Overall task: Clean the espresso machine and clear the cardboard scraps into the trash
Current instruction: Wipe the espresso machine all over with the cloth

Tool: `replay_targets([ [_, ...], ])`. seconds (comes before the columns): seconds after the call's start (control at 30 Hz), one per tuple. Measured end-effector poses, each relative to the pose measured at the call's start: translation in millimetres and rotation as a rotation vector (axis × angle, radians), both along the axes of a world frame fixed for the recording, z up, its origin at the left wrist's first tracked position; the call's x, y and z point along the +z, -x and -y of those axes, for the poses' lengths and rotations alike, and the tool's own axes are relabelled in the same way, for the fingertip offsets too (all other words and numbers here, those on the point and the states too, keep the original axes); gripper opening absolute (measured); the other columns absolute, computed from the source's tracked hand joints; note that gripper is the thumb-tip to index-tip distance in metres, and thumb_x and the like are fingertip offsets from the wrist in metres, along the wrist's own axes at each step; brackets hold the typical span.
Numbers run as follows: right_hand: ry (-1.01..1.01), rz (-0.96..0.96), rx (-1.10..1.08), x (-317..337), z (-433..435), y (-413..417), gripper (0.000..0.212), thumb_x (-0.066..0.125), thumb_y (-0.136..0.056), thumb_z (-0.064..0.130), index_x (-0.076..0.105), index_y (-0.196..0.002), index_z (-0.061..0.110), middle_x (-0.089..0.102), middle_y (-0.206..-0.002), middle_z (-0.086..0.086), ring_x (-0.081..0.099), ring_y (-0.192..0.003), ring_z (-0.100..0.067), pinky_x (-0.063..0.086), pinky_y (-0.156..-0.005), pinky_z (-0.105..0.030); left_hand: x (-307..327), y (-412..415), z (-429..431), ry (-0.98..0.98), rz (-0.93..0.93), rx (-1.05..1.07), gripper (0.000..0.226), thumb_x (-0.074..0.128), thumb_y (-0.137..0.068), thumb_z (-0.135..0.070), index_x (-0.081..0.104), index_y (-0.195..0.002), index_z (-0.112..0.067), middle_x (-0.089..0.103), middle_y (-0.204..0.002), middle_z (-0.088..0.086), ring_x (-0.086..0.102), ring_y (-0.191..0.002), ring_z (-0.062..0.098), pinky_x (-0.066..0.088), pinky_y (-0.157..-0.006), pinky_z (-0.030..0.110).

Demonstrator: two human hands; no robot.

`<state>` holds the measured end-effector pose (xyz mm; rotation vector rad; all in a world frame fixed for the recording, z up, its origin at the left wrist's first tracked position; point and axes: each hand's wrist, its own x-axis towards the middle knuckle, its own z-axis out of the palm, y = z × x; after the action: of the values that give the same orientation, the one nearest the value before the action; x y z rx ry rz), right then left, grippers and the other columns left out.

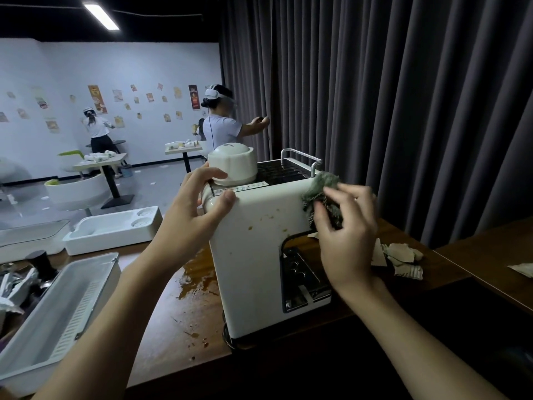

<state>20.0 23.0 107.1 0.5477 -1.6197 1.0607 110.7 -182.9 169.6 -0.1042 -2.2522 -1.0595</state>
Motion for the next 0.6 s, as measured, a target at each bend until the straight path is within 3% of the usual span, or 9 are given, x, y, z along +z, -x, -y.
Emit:
replay_targets([
  [0.07,-0.083,-0.041,0.009,-13.3,11.8,-8.8,0.020,0.071,-0.084,0.003,0.069,-0.103,-0.001,0.061,-0.103,-0.017,0.056,-0.100,-0.033,0.049,-0.089,-0.041,-0.9,0.5,1.2,0.002,0.010,-0.007,0.040,0.050,-0.081,-0.058,0.054,-0.113,-0.033,0.044,-0.146,-0.009,0.047,-0.125,0.009,0.044,-0.073,0.001],
  [0.17,-0.282,-0.141,0.074,-26.3,16.5,-17.0,0.017,0.072,-0.084,0.002,0.070,-0.100,-0.002,0.063,-0.102,-0.018,0.054,-0.100,-0.033,0.048,-0.093,-0.041,-1.8,0.6,1.5,-0.026,0.015,-0.035,0.034,0.052,-0.079,-0.059,0.057,-0.100,-0.033,0.035,-0.155,-0.011,0.040,-0.134,0.010,0.039,-0.071,-0.007],
  [0.23,-0.266,-0.143,0.083,-17.3,10.1,-10.6,0.017,0.072,-0.084,0.001,0.070,-0.101,-0.002,0.062,-0.102,-0.017,0.056,-0.099,-0.034,0.048,-0.093,-0.040,-1.6,0.0,1.3,-0.035,0.016,-0.042,0.034,0.052,-0.078,-0.059,0.056,-0.098,-0.032,0.035,-0.156,-0.012,0.044,-0.130,0.009,0.039,-0.069,-0.007],
  [0.4,0.004,-0.004,0.050,-1.9,12.4,-7.7,0.019,0.070,-0.084,0.002,0.069,-0.102,-0.001,0.059,-0.102,-0.015,0.058,-0.100,-0.033,0.049,-0.088,-0.042,-0.7,-1.4,0.4,-0.046,-0.007,-0.070,0.032,0.052,-0.080,-0.055,0.055,-0.097,-0.028,0.043,-0.146,-0.014,0.049,-0.116,-0.006,0.039,-0.070,-0.007],
  [0.5,-0.096,-0.042,0.073,-17.9,31.0,-23.6,0.018,0.072,-0.083,0.001,0.069,-0.100,-0.001,0.061,-0.102,-0.017,0.057,-0.100,-0.034,0.048,-0.091,-0.044,-1.8,-1.3,2.1,-0.035,-0.014,-0.080,0.026,0.053,-0.082,-0.052,0.055,-0.095,-0.030,0.047,-0.140,-0.014,0.049,-0.113,-0.012,0.039,-0.073,-0.006],
  [0.6,-0.220,-0.099,0.115,-20.2,30.8,-26.4,0.017,0.072,-0.083,0.001,0.070,-0.099,-0.002,0.063,-0.101,-0.016,0.055,-0.099,-0.032,0.047,-0.093,-0.040,-4.4,-0.9,8.7,-0.021,-0.015,-0.112,0.026,0.060,-0.089,-0.056,0.058,-0.100,-0.033,0.042,-0.148,-0.021,0.047,-0.124,-0.010,0.041,-0.080,-0.002],
])
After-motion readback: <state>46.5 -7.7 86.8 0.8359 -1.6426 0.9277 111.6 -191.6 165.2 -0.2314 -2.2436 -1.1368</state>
